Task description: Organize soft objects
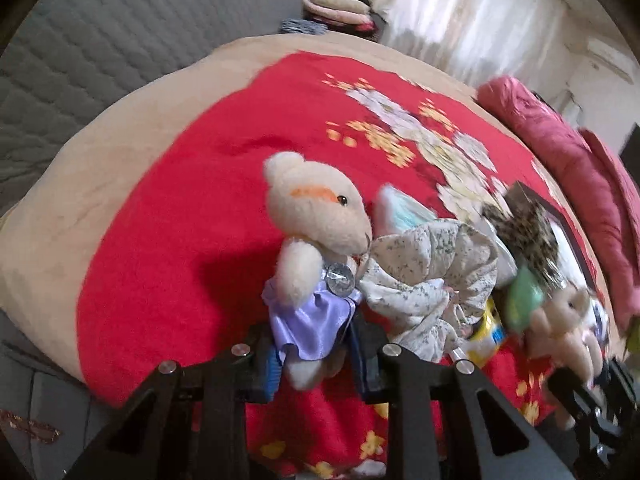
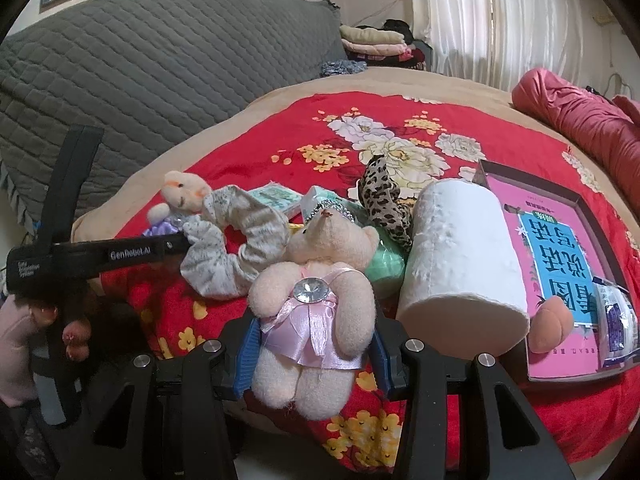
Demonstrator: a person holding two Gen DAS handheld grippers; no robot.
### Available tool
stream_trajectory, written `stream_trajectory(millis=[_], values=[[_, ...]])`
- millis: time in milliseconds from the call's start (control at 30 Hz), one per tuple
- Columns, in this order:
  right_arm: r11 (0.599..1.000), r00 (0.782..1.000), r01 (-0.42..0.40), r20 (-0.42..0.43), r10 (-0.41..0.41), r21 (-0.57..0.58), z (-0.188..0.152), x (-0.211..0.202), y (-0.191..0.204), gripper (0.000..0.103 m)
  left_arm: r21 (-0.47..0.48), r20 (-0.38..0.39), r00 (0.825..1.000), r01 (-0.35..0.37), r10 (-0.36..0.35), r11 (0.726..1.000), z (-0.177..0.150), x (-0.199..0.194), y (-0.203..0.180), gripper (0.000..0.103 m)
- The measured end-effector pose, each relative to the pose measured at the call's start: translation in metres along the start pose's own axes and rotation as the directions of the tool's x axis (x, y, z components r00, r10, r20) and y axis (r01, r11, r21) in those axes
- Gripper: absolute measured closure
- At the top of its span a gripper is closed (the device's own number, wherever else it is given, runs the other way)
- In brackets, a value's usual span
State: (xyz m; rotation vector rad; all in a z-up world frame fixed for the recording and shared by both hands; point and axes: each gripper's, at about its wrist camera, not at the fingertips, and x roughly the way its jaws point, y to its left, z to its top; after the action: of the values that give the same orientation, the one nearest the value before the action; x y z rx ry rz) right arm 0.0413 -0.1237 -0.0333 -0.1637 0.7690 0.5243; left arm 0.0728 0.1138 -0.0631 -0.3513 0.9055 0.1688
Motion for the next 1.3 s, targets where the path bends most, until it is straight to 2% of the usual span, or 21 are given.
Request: stream_trajectory(millis=[167, 400, 833, 1033, 1300], values=[[1.0, 1.0, 0.0, 0.013, 0.0, 0.008, 0.001, -0.003, -0.001, 0.055, -0.029, 0.092, 0.995, -0.029, 0.031, 0.999, 0.004, -0.021, 0.014, 0.075], [1.0, 0.999, 0.002, 0.047, -0.003, 0.013, 0.004, -0.01, -0.002, 0.055, 0.079, 0.181, 0.983, -0.009, -0.005, 0.997, 0.0, -0.048, -0.007, 0.075], [0.999, 0.993, 0.023, 0.117, -0.028, 0.042, 0.01, -0.029, -0.012, 0.055, 0.176, 0.143, 0.985, 0.072, -0.098, 0.982, -0.017, -0.074, -0.056, 0.075], [0.998, 0.988, 0.027, 0.151, -0.036, 0.062, 0.012, -0.041, -0.021, 0.055, 0.224, 0.136, 0.984, 0.079, -0.112, 0.971, -0.026, -0.082, -0.08, 0.075], [0.996, 0.979, 0.024, 0.199, -0.039, 0.081, 0.014, -0.057, -0.028, 0.055, 0.296, 0.152, 0.984, 0.045, -0.093, 0.954, -0.037, -0.093, -0.107, 0.075]])
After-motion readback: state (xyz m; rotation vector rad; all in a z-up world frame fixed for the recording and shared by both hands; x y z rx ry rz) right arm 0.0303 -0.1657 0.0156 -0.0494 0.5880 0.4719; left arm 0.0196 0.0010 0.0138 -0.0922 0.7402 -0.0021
